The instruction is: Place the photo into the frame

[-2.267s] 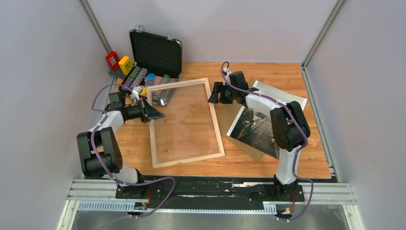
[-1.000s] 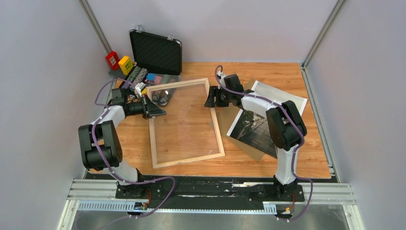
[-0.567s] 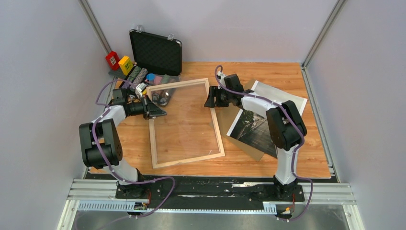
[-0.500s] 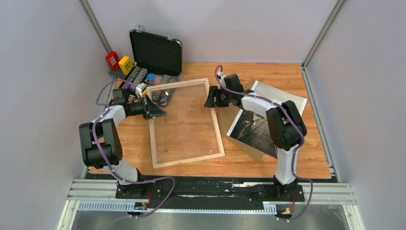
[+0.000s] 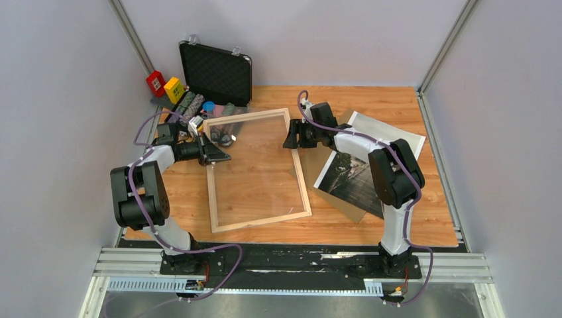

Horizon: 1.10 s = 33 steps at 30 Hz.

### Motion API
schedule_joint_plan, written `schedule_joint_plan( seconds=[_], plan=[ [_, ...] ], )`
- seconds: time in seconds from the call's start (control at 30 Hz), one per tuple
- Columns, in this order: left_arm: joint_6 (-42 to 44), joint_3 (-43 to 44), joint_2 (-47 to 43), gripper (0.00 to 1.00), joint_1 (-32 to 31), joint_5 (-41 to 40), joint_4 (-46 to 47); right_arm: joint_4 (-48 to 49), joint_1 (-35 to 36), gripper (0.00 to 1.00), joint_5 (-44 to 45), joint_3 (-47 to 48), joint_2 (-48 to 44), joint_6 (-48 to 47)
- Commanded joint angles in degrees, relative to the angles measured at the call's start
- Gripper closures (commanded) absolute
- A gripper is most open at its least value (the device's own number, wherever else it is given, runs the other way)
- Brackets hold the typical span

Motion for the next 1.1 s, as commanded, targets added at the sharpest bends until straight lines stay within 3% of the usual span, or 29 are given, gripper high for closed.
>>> schedule_joint_plan(
  seconds=[0.0,0.63,1.07],
  plan=[
    [2.3,1.6,0.3,1.00,-0.4,0.5,0.3,2.3,0.3,0.39,-1.8,1.4,-0.1,-0.5],
    [6.8,2.7,1.8,1.00,-0.5,-1.6,-5.1,2.3,0.3,0.39,-1.8,1.9,0.1,-0.4],
    [8.1,3.0,2.1,0.93,-0.5,-3.5,-7.0,2.2,0.3,0.40,-1.6,2.1,0.5,-0.2]
  ],
)
